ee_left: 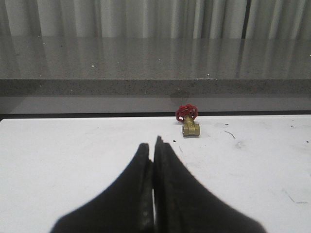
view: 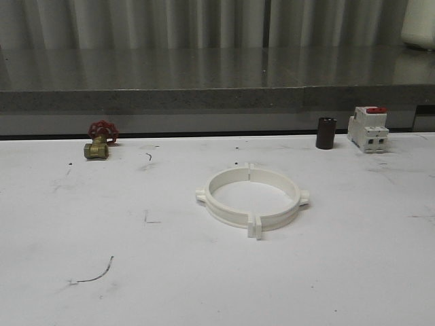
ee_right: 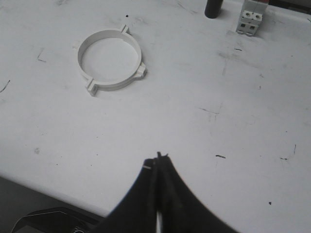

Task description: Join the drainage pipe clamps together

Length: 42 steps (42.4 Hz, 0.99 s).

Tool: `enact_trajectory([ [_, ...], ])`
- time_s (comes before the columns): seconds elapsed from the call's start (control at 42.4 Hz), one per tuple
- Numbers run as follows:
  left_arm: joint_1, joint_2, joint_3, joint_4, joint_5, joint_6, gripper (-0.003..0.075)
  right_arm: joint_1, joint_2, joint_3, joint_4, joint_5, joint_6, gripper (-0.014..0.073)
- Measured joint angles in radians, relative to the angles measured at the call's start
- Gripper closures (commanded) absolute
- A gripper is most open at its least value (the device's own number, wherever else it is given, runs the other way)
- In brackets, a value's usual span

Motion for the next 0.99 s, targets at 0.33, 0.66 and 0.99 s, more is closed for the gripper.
enact_trajectory([
  [0.33,0.000,0.000,0.000,0.011,-0.035,-0.012,0.0741,0.000,0.000,0.000,0.000,0.000,-0.002,0.0661],
  [0.66,0.000,0.000,0.000,0.011,-0.039,-0.014,0.0741,0.000,0.000,0.000,0.000,0.000,-0.002,0.0661],
  [0.99,0.000,0.000,0.000,0.013,-0.039,-0.016,0.0741,0.000,-0.001,0.000,0.000,0.000,-0.002,0.0661],
])
